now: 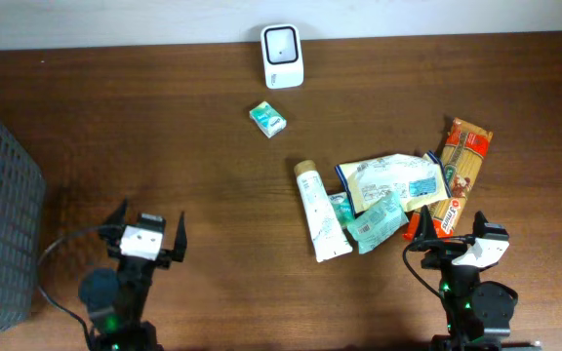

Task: Scan the item barcode

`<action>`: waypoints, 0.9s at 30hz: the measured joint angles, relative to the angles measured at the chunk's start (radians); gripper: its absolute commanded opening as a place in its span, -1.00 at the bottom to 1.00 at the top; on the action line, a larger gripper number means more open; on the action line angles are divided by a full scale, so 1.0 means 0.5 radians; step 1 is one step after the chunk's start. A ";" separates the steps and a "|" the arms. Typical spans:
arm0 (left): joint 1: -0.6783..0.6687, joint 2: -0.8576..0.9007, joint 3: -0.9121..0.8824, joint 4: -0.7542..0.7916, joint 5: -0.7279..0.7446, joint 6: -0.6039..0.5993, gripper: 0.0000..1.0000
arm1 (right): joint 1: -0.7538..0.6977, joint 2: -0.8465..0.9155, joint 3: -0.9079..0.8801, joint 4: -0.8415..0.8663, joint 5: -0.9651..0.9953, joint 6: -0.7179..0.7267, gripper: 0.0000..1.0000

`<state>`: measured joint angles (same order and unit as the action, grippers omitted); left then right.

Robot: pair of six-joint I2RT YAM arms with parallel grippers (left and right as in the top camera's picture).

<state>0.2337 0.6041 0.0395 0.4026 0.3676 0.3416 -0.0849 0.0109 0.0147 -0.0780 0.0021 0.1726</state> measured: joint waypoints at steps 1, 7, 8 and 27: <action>-0.019 -0.062 -0.025 -0.049 -0.024 -0.001 0.98 | 0.000 0.000 0.000 0.000 0.000 0.000 0.97; -0.301 -0.651 -0.056 -0.780 -0.365 0.015 0.98 | 0.000 0.000 0.000 0.002 0.000 -0.001 0.97; -0.332 -0.767 -0.057 -0.891 -0.418 0.015 0.98 | 0.000 -0.002 0.000 0.003 0.000 -0.001 0.97; -0.352 -1.179 -0.057 -0.937 -0.536 0.014 0.98 | 0.000 -0.002 0.000 0.001 0.000 0.000 0.97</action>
<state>0.0578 0.0147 0.0109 -0.0658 0.0994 0.3489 -0.0849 0.0101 0.0147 -0.0776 0.0021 0.1726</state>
